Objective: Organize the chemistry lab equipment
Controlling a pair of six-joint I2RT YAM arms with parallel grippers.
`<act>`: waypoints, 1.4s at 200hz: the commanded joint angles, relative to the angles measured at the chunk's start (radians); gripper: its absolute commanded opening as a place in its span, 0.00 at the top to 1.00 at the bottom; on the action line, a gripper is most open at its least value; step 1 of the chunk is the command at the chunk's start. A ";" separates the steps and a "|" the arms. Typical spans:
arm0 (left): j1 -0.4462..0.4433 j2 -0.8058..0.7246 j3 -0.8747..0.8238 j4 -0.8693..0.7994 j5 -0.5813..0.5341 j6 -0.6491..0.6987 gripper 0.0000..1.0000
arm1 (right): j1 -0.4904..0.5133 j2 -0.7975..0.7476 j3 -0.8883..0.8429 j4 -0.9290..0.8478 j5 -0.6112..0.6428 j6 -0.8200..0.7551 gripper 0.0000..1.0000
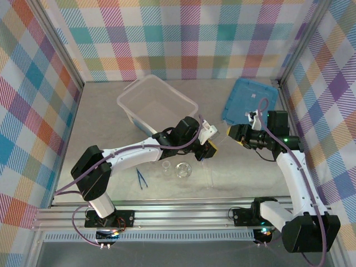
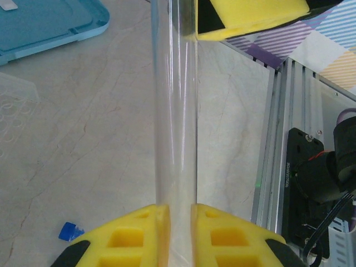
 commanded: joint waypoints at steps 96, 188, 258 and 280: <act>0.008 -0.014 0.022 -0.045 0.051 0.042 0.99 | -0.011 0.010 0.011 0.069 -0.103 0.003 0.73; 0.008 -0.003 0.034 -0.055 0.060 0.047 0.99 | -0.011 0.021 0.009 0.069 -0.111 -0.002 0.88; 0.008 -0.005 0.034 -0.051 0.042 0.039 0.83 | -0.010 0.009 0.014 0.052 -0.090 -0.007 0.92; 0.008 -0.009 0.032 -0.046 0.034 0.033 0.75 | -0.010 0.006 0.012 0.047 -0.080 -0.010 0.94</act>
